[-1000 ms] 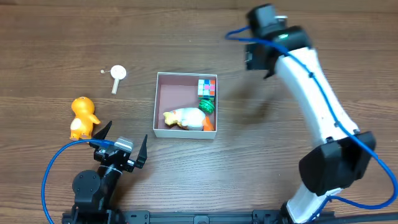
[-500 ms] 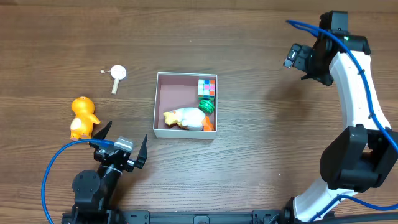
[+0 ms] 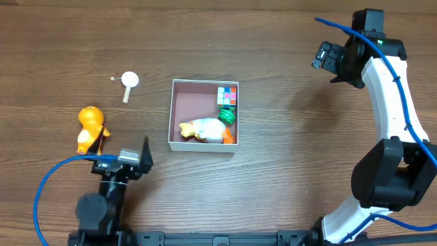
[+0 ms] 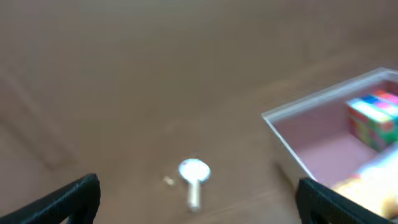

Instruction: Pack container

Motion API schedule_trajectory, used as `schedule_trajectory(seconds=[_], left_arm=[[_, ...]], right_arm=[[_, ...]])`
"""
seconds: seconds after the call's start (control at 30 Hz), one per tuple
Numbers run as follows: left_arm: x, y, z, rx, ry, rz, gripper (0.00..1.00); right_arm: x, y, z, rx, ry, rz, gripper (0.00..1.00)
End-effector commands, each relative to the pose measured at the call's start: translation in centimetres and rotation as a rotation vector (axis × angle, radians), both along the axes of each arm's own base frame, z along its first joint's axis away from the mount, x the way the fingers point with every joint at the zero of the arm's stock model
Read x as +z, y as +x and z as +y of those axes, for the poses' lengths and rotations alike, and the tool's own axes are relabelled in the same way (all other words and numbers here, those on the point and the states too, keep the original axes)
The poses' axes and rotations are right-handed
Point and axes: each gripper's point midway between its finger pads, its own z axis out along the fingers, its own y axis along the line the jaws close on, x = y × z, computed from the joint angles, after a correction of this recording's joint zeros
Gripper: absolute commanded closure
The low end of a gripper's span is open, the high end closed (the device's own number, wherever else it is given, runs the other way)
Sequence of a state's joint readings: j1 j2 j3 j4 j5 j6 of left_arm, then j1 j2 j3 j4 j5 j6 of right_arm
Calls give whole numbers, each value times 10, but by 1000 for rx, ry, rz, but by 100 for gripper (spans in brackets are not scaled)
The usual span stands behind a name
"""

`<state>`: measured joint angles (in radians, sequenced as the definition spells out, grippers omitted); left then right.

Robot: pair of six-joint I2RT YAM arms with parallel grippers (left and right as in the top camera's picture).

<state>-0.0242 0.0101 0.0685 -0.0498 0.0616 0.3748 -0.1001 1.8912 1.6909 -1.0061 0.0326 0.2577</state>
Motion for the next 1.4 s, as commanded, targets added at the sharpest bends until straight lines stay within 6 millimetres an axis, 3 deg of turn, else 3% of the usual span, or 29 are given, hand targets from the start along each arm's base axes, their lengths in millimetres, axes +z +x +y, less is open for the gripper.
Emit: schedule_trajectory(seconds=[0.0, 0.07, 0.17, 0.33, 0.5, 0.6, 0.7, 0.8, 0.87, 0.93, 1.07, 1.13, 1.23, 1.37], left_arm=[[15, -2, -5, -32, 4, -58, 0], [22, -3, -8, -51, 0, -76, 0], [46, -6, 4, 26, 50, -166, 0], [53, -8, -1, -6, 37, -177, 0], [78, -21, 1, 2, 13, -67, 0], [105, -20, -16, -101, 14, 32, 0], [141, -30, -25, -152, 5, -9, 0], [156, -34, -26, -156, -50, 37, 0], [140, -28, -23, -124, -164, 221, 0], [101, -26, -21, -42, -323, 598, 0], [49, -26, -24, 45, -395, 1067, 0], [22, -10, -8, 198, -496, 1197, 0], [-12, 33, 20, 267, -512, 1253, 0], [-38, 47, 60, 387, -527, 1280, 0]], right_arm=[[6, 0, 0, -4, 1, -19, 0], [6, 0, 0, -4, 1, -19, 0], [6, 0, 0, -4, 1, -19, 0], [6, 0, 0, -4, 1, -19, 0], [6, 0, 0, -4, 1, -19, 0], [6, 0, 0, -4, 1, -19, 0], [6, 0, 0, -4, 1, -19, 0], [6, 0, 0, -4, 1, -19, 0], [6, 0, 0, -4, 1, -19, 0], [6, 0, 0, -4, 1, -19, 0], [6, 0, 0, -4, 1, -19, 0], [6, 0, 0, -4, 1, -19, 0], [6, 0, 0, -4, 1, -19, 0], [6, 0, 0, -4, 1, -19, 0]])
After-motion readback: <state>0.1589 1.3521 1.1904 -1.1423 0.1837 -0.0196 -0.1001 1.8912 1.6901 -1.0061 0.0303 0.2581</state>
